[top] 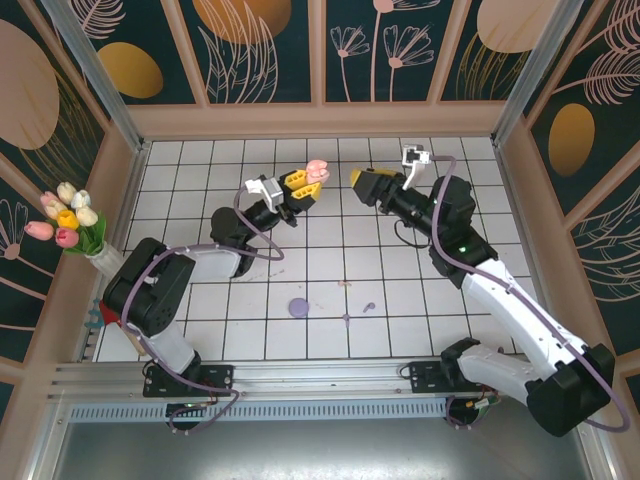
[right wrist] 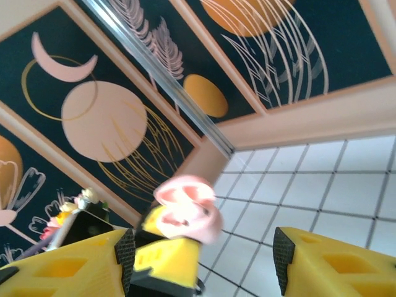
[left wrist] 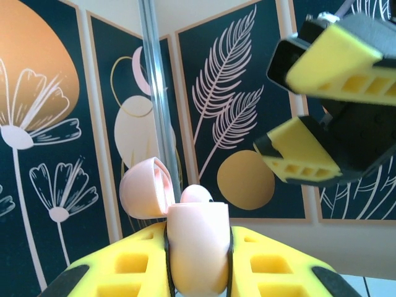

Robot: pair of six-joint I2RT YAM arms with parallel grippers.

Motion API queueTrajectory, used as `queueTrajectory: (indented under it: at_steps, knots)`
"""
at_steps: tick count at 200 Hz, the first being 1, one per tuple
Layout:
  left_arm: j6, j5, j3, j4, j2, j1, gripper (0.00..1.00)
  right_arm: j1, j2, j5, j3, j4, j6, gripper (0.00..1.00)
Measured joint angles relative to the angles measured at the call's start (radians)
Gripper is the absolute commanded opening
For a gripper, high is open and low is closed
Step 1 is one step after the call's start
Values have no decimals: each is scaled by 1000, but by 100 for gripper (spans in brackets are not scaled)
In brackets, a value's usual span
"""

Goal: Insert the wireless bluetooth earbuds into the charging case

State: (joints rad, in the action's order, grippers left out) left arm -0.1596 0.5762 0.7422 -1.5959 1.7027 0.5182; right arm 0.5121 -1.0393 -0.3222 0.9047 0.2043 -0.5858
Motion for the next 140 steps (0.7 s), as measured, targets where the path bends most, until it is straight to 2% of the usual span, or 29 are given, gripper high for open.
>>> queueTrajectory:
  at_steps: [41, 93, 140]
  knots:
    - [86, -40, -21, -1, -48, 0, 0, 30, -3, 70, -117, -161, -73, 63]
    - [141, -63, -21, -2, -88, 0, 0, 209, -238, 188, -156, -358, -135, 61]
    - [145, -99, -78, -2, -113, 0, 0, 210, -343, 248, -156, -423, -58, 59]
